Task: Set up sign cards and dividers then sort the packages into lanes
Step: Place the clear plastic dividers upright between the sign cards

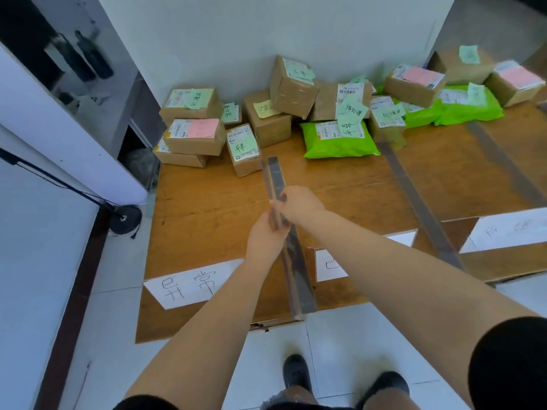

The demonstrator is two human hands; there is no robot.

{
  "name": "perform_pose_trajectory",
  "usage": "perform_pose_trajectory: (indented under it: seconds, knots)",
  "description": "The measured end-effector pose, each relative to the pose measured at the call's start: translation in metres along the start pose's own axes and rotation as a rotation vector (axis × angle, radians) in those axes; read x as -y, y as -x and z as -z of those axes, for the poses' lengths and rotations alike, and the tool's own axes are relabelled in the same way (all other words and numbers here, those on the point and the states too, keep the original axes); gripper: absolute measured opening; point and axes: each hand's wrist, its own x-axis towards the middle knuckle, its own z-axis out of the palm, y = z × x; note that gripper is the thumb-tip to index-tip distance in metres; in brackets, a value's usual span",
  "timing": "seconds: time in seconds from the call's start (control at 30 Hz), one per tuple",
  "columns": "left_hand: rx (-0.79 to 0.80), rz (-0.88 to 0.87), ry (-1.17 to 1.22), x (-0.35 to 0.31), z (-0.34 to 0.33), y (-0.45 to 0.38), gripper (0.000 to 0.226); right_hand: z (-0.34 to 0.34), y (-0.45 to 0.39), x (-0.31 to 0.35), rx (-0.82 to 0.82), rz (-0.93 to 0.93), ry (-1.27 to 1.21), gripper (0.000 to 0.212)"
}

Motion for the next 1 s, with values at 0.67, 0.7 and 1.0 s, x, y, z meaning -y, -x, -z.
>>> perform_pose_trajectory:
  seconds: [0.67,0.7,1.0]
  knots:
    - [-0.054,-0.715,-1.04,-0.252,-0.24,0.053,0.042,0.252,0.158,-0.283,-0.521,-0.02,0.742,0.031]
    - [-0.045,-0.745,-1.049,-0.263,-0.259,0.058,0.041,0.261,0.165,-0.302,-0.532,-0.057,0.743,0.031]
    - [0.043,-0.992,-1.102,-0.339,-0.401,0.069,0.043,0.317,0.211,-0.448,-0.516,-0.304,0.707,0.031]
